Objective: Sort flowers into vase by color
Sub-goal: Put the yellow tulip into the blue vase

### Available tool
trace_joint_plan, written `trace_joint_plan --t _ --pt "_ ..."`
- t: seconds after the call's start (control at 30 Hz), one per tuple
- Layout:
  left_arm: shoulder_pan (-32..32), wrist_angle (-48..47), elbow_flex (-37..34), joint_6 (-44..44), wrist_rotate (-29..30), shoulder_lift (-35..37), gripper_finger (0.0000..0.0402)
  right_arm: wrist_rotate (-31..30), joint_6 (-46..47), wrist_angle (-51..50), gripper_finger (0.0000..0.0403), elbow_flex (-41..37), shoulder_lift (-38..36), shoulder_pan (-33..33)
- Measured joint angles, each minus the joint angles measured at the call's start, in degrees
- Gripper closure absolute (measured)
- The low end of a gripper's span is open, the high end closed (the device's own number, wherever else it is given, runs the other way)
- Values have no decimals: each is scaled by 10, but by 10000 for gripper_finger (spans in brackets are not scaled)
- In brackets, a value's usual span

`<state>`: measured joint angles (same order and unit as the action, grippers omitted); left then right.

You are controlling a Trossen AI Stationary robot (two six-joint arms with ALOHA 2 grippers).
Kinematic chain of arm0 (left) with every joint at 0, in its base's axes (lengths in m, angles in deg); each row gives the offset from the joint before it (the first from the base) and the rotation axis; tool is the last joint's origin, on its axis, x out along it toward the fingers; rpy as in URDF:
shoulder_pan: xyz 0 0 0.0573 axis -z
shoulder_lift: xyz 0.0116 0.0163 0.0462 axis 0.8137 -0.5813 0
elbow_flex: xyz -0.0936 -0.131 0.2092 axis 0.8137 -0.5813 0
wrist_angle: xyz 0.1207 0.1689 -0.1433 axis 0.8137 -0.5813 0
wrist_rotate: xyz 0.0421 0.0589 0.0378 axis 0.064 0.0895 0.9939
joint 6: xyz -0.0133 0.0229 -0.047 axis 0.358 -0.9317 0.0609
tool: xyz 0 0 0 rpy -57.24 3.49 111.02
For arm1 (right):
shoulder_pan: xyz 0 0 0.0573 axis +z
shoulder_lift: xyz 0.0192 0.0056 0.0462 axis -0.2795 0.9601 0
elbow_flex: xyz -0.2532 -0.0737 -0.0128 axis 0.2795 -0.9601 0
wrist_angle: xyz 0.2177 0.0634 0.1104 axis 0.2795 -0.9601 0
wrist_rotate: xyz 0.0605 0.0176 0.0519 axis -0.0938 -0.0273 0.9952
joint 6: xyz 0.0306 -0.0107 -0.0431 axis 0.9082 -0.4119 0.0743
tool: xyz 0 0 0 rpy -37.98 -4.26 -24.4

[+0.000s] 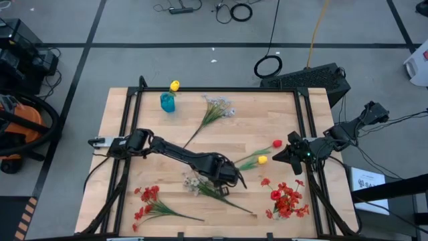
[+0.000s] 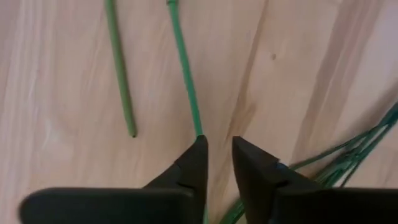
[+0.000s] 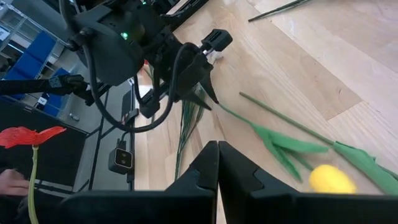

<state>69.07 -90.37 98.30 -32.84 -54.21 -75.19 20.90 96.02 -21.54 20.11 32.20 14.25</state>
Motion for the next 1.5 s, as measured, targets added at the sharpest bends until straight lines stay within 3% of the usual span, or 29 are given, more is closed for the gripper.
trace_joint_plan --t 0.17,0.43,1.1,1.23,1.37,1.5 --pt "-8 36 4 0 0 0 281 0 0 0 403 0 0 0" --pt "-28 153 4 -20 22 -15 274 0 1 0 403 0 0 0" --pt "-43 150 4 -35 28 -58 274 -14 -2 0 403 0 0 0" --pt "-44 148 5 -32 28 -59 301 -16 -1 0 403 0 0 0" --pt "-50 139 5 -43 19 -52 382 -16 3 0 403 0 0 0" --pt "-53 94 5 -63 14 -21 394 -16 11 1 403 0 1 0"
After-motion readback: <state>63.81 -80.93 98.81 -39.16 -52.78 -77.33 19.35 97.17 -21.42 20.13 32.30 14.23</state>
